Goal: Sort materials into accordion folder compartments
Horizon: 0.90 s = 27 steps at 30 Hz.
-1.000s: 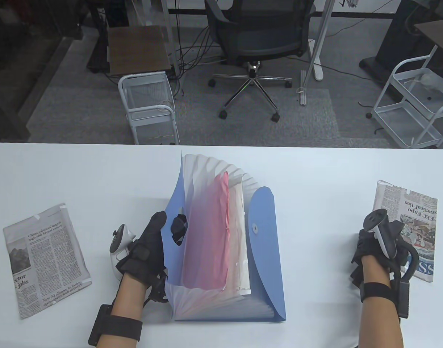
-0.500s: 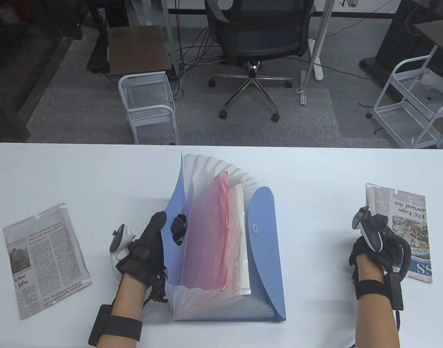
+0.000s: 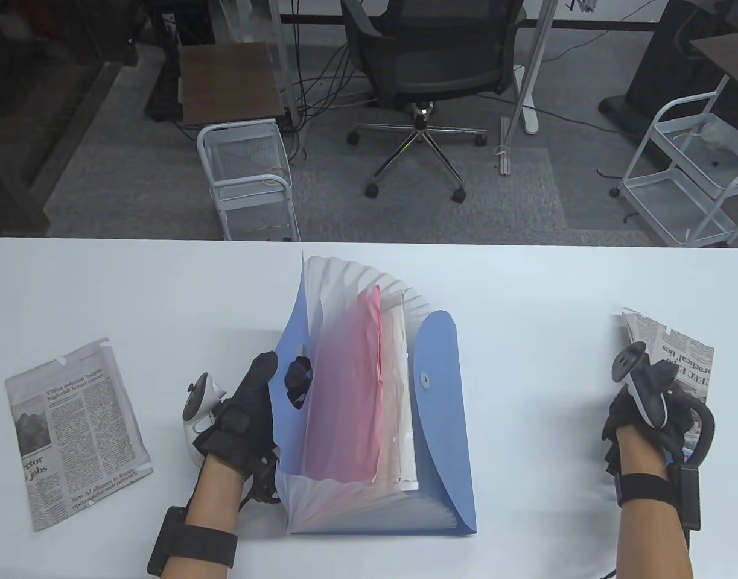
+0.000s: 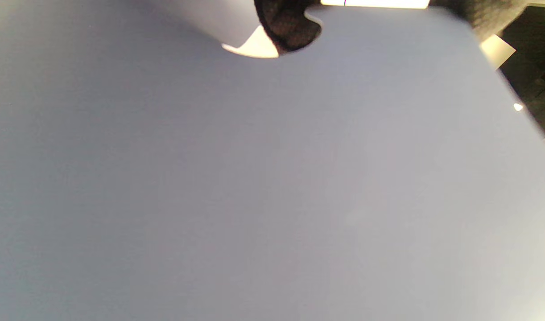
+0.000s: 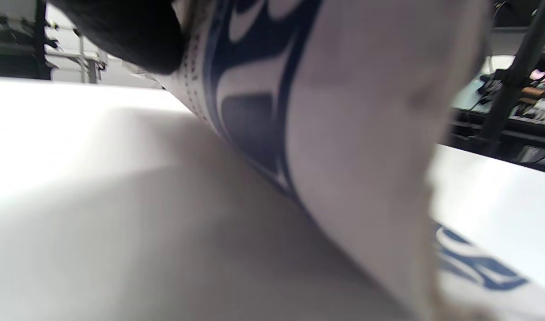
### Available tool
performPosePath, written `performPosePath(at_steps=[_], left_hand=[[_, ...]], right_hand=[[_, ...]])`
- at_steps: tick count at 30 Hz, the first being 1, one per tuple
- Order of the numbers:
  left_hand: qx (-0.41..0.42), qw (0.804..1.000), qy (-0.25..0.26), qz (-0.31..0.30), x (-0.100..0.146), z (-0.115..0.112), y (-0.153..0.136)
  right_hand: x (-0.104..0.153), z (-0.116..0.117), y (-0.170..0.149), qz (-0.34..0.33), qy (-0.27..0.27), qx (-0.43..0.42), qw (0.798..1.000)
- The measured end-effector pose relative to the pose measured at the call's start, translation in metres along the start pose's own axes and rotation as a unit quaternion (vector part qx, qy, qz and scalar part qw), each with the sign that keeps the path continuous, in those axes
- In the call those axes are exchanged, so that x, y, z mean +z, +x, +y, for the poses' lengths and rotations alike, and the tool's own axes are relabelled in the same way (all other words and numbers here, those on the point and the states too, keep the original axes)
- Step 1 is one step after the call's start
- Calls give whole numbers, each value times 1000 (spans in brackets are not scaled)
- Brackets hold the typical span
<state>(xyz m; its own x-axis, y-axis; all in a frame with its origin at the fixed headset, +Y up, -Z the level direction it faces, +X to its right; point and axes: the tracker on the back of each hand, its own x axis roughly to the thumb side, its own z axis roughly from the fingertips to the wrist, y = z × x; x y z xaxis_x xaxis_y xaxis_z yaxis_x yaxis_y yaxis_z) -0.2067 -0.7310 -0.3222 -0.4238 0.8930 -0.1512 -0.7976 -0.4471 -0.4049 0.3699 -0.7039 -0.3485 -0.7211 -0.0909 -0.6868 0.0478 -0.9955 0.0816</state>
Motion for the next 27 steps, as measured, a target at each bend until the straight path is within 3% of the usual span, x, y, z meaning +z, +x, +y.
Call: performPosePath(at_steps=[5,9,12,13,15,19,27], left_hand=[[-1,1000,0,0,0,0,0],[-2,1000,1,0,0,0,0],[-1,1000,1,0,0,0,0],[0,1000,1,0,0,0,0],[0,1000,1,0,0,0,0],[1,1000,1,0,0,0,0],[1,1000,1,0,0,0,0]], right_hand=[[8,-43,-1,-40,40,-147,988],[17,-77,-2,-91,97,-309,942],[27,-101,0,-138,162,-432,876],[32,-109,2,-164,186,-475,844],[42,-123,7,-204,224,-525,795],[72,-154,25,-287,266,-577,717],[133,-196,63,-383,332,-616,603]])
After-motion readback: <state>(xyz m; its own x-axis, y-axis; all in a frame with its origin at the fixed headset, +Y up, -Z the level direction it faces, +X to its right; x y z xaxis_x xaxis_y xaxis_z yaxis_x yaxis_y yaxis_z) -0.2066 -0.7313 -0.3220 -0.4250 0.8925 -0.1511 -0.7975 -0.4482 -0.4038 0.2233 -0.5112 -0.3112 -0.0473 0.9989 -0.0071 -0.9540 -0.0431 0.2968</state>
